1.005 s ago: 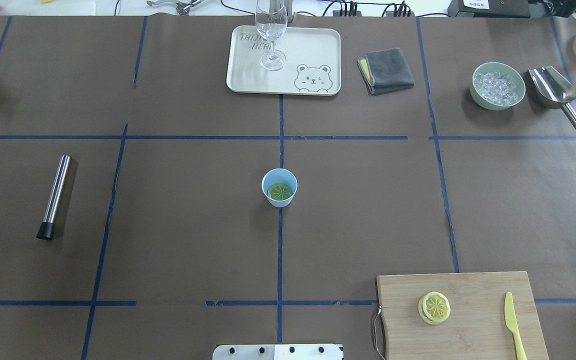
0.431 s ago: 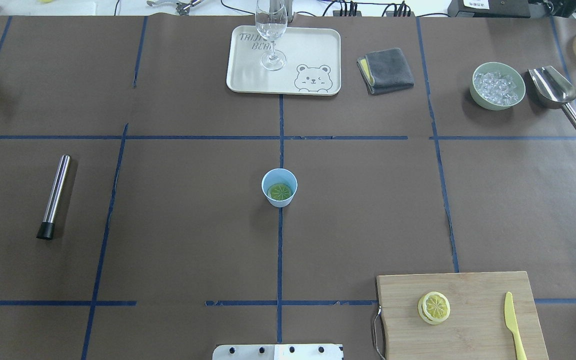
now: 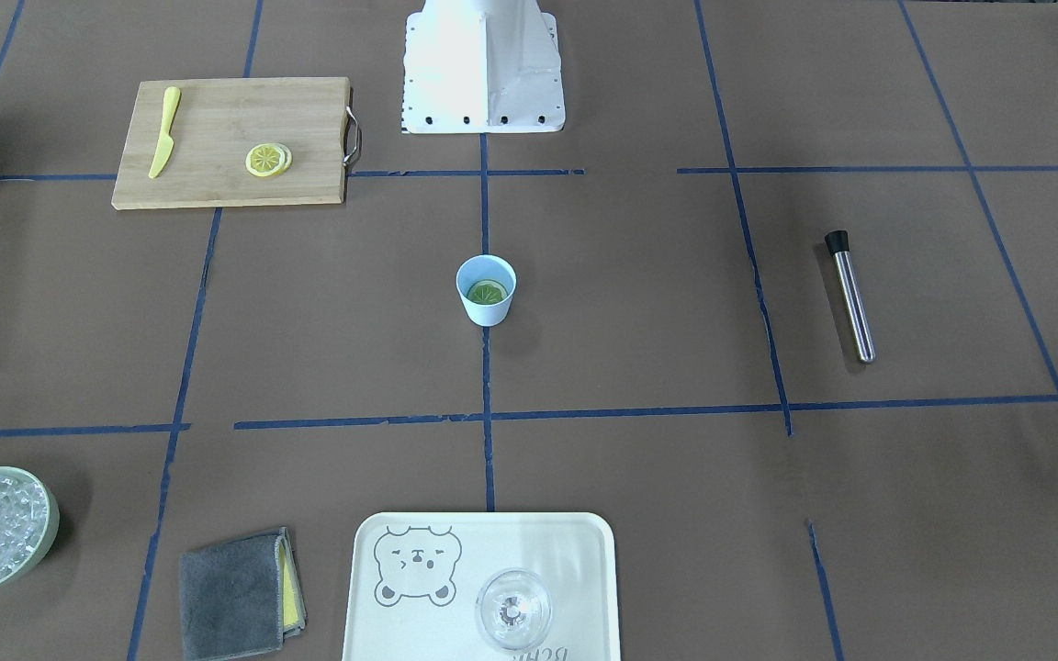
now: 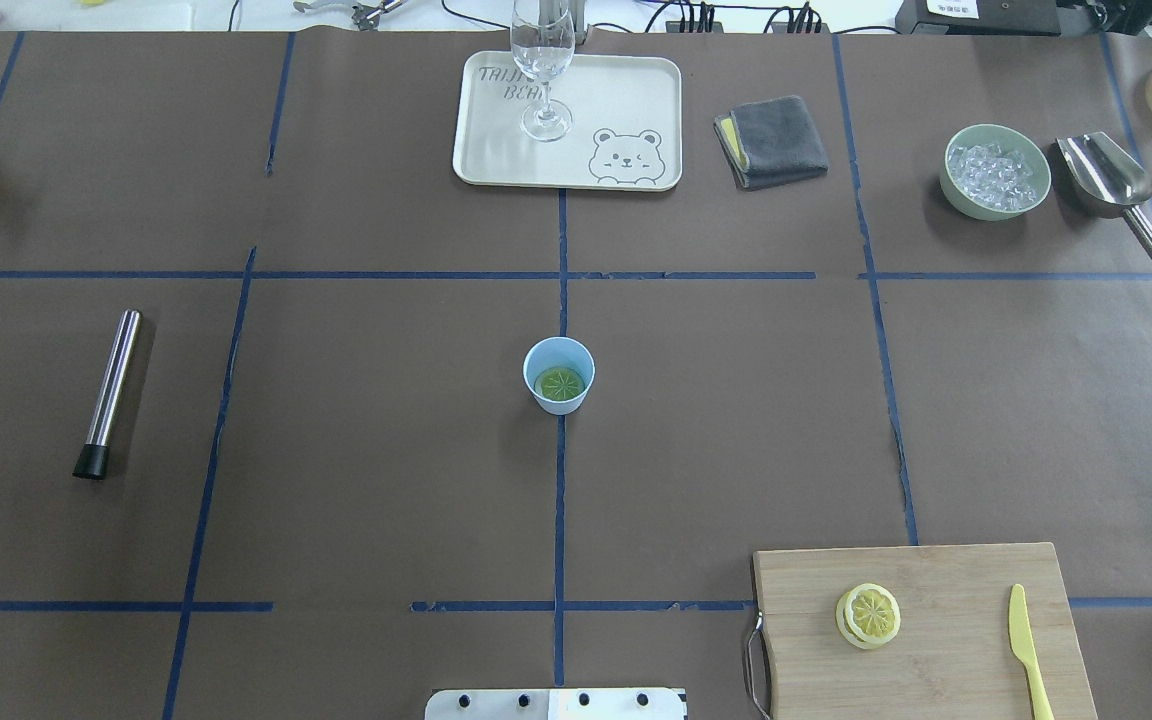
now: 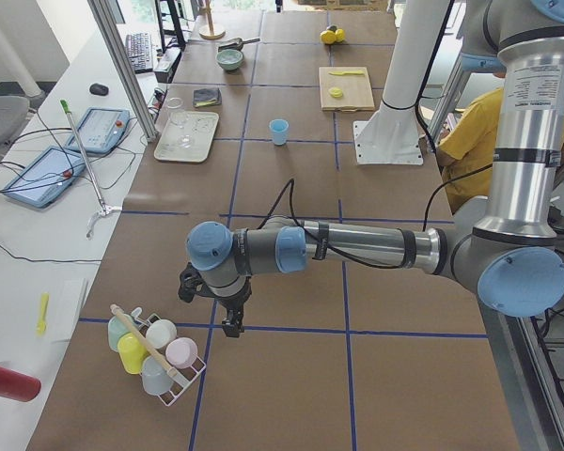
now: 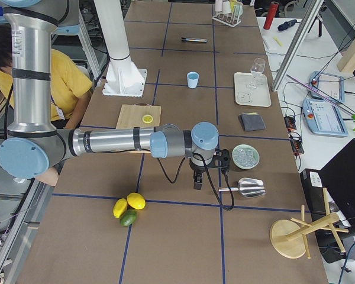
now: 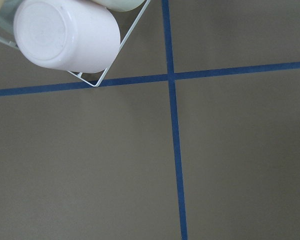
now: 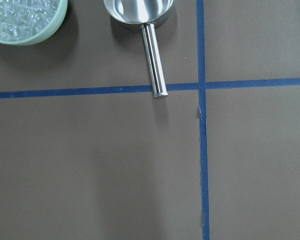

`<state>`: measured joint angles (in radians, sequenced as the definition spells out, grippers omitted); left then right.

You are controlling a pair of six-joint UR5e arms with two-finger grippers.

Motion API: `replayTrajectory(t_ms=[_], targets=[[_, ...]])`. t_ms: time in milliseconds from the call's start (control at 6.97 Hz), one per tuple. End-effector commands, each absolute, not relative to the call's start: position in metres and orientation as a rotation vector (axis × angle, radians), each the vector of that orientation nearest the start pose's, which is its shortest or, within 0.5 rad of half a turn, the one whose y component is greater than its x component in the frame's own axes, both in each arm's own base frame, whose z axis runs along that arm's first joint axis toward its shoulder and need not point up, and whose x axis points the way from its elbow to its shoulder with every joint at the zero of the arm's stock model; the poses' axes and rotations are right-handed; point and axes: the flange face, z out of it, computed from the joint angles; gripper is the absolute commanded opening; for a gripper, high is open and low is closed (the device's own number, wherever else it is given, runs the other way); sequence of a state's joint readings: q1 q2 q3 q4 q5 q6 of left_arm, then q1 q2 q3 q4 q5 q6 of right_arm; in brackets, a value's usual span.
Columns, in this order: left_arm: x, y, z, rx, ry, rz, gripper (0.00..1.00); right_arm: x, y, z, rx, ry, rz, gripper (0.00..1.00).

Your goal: Squeeze lemon into cup

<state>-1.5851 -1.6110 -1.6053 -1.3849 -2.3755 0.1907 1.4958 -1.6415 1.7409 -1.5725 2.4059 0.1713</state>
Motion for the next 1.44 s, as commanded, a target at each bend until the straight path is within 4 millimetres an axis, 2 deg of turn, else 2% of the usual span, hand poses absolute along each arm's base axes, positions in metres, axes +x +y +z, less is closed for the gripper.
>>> replayTrajectory(t_ms=[0,144,287,431,574,718,861,1005,1148,1292], targets=[[-0.071,-0.498,0.62,-0.003,0.815,0.123,1.0,0.025,-0.467,0.609,-0.019,-0.833,0.054,1.0],[-0.073,-0.494,0.597,-0.016,0.814,0.114,1.0,0.025,-0.465,0.612,-0.023,-0.833,0.056,1.0],[-0.072,-0.494,0.602,-0.024,0.818,0.111,1.0,0.024,-0.464,0.612,-0.024,-0.834,0.054,1.0],[-0.072,-0.498,0.595,-0.008,0.818,0.118,1.0,0.024,-0.464,0.615,-0.027,-0.834,0.056,1.0],[-0.073,-0.501,0.576,0.026,0.815,0.133,1.0,0.024,-0.462,0.621,-0.039,-0.834,0.06,1.0],[-0.075,-0.509,0.558,0.064,0.81,0.144,1.0,0.008,-0.461,0.635,-0.084,-0.836,0.045,1.0],[-0.085,-0.516,0.525,0.135,0.803,0.153,1.0,-0.021,-0.468,0.641,-0.119,-0.83,-0.002,1.0],[-0.09,-0.527,0.505,0.175,0.795,0.163,1.0,-0.02,-0.469,0.634,-0.09,-0.837,-0.015,1.0],[-0.107,-0.53,0.474,0.244,0.771,0.158,1.0,-0.02,-0.466,0.637,-0.088,-0.838,-0.018,1.0],[-0.11,-0.53,0.472,0.251,0.768,0.154,1.0,-0.021,-0.466,0.636,-0.085,-0.843,-0.025,1.0]])
